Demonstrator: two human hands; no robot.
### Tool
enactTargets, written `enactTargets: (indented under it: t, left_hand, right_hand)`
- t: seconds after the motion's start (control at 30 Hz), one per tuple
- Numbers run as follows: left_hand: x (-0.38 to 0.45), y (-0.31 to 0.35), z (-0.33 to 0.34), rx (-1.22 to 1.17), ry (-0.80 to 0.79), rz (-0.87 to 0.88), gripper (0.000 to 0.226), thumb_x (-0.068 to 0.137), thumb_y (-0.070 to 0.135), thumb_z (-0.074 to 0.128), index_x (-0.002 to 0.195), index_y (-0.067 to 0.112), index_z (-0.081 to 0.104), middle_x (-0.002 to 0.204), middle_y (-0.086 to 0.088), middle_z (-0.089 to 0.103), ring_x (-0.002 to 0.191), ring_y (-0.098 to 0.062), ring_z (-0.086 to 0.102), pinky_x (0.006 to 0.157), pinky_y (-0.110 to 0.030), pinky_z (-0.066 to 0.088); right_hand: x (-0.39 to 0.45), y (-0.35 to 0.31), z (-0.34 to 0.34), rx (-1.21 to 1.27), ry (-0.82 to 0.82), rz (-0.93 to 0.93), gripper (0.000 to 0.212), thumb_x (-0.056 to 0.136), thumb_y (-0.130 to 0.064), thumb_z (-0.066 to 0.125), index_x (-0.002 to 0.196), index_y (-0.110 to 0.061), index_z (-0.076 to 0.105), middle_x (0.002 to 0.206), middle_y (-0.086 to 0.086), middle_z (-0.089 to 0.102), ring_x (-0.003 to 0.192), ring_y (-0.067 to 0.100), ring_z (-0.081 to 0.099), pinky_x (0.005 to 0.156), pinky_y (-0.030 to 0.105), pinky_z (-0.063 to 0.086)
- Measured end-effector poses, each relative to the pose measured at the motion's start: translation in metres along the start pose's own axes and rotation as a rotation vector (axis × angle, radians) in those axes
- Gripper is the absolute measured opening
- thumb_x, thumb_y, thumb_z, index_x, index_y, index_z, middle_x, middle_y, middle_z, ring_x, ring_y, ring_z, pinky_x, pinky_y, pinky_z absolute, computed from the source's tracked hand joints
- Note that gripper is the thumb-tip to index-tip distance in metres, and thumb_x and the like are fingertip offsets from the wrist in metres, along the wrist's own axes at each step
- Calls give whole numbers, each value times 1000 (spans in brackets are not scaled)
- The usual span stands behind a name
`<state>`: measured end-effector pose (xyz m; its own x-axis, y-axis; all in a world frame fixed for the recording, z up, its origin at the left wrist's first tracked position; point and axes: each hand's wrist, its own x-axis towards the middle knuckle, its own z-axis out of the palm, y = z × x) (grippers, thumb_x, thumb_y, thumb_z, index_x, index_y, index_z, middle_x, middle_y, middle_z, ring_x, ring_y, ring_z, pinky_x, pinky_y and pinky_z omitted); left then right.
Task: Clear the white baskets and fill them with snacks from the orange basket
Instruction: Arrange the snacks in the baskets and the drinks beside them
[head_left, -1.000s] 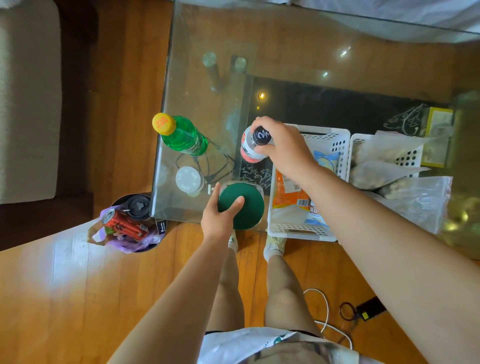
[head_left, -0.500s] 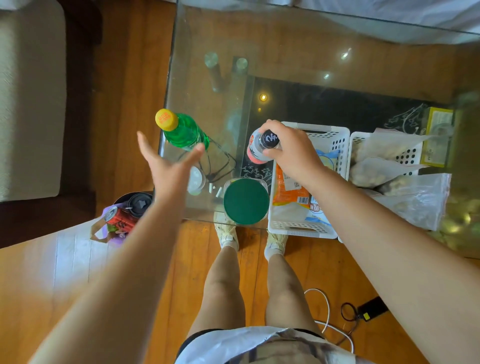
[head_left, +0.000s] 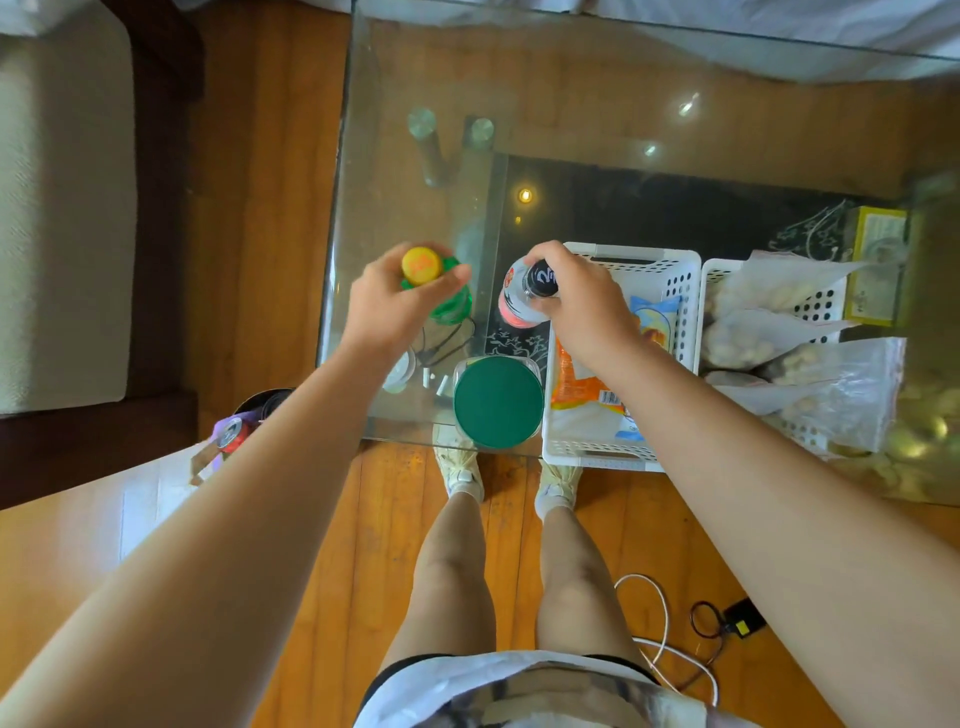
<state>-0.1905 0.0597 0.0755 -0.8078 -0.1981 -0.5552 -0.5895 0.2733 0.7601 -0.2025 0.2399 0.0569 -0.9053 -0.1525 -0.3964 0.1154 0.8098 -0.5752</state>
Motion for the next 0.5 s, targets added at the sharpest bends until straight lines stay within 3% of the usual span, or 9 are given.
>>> enactTargets:
  t: [0.2, 0.33, 0.4, 0.5]
  left_hand:
    - [-6, 12, 22, 54, -189, 64, 26, 77, 36, 72, 98, 22, 66, 91, 1, 64, 84, -12, 58, 77, -23, 47]
    - [-3, 17, 18, -40, -254, -49, 36, 90, 44, 51, 111, 18, 66, 102, 2, 62, 95, -12, 56, 87, -32, 44]
    - [-3, 14, 15, -59, -280, -56, 37, 91, 43, 49, 114, 18, 65, 99, 7, 63, 94, -7, 57, 87, -30, 44]
    - [-5, 9, 15, -81, -319, -26, 26, 92, 39, 50, 109, 24, 63, 92, 14, 62, 84, 7, 57, 76, -17, 43]
  right_hand:
    - [-8, 0, 2, -44, 4, -28, 37, 84, -3, 61, 117, -15, 50, 119, 12, 61, 105, 33, 58, 76, 31, 42]
    - [-15, 0, 3, 1, 25, -7, 35, 87, -6, 59, 119, -14, 50, 119, 13, 62, 106, 33, 59, 79, 32, 45]
    - [-17, -1, 4, 25, 26, 10, 35, 87, -7, 58, 121, -15, 50, 119, 13, 62, 107, 32, 59, 83, 35, 48]
    - [-18, -2, 6, 72, 31, 31, 33, 88, -10, 58, 120, -15, 51, 117, 13, 62, 106, 32, 59, 82, 36, 48]
